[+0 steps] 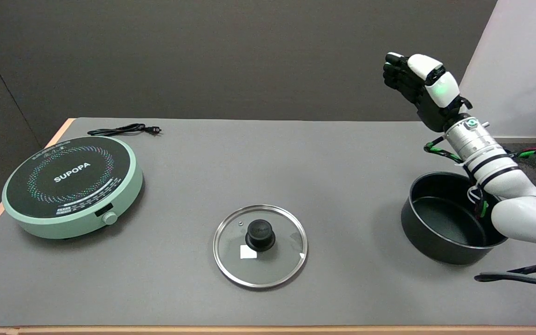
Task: Pick up the pot lid.
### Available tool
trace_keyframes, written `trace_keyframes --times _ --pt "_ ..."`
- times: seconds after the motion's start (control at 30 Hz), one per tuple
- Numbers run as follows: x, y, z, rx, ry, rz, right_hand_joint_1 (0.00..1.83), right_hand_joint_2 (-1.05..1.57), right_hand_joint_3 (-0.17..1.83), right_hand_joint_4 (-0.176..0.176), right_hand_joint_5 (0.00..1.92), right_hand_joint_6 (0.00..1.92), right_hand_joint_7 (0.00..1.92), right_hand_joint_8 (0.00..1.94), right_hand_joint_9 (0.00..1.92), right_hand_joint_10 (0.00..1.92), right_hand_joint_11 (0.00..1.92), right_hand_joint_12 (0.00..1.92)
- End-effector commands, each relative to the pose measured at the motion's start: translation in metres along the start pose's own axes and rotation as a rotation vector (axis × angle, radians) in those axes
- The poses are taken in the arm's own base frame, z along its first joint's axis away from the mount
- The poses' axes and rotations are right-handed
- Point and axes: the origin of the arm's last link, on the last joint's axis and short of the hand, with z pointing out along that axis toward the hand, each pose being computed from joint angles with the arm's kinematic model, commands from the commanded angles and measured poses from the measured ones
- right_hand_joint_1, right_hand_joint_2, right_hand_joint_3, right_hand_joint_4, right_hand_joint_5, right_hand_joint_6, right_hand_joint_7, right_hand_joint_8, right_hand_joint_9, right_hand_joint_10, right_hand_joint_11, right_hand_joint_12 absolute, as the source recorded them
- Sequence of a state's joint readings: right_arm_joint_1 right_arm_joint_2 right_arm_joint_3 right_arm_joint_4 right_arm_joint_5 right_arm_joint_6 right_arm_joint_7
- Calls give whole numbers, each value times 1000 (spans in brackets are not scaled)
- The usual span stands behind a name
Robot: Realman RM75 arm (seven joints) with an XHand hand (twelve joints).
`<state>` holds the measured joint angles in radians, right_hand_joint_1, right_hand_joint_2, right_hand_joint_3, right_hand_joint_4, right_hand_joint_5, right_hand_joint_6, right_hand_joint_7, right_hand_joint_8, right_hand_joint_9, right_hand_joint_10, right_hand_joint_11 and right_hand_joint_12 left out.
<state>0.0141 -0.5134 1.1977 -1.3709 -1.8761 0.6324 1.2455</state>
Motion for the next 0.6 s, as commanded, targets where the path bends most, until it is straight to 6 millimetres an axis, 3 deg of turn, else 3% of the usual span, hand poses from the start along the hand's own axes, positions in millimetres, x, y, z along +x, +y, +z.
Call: trace_keyframes --times 0.03,0.27,0.33,0.43,0.6 --pt "-1 -27 6 83 -26 -166 364 605 1000 64 442 225 429 170 349 244 189 519" --pt "-21 -71 14 242 -91 -418 447 558 997 83 434 219 446 185 367 257 205 524" --pt "-27 -77 13 273 -107 -456 527 551 957 91 445 189 468 163 412 224 247 486" --pt "-39 -83 8 336 -139 -510 475 544 1004 99 434 220 462 194 416 282 227 536" --pt "-57 -102 -1 498 -199 -646 537 533 964 109 445 185 506 167 490 263 268 499"
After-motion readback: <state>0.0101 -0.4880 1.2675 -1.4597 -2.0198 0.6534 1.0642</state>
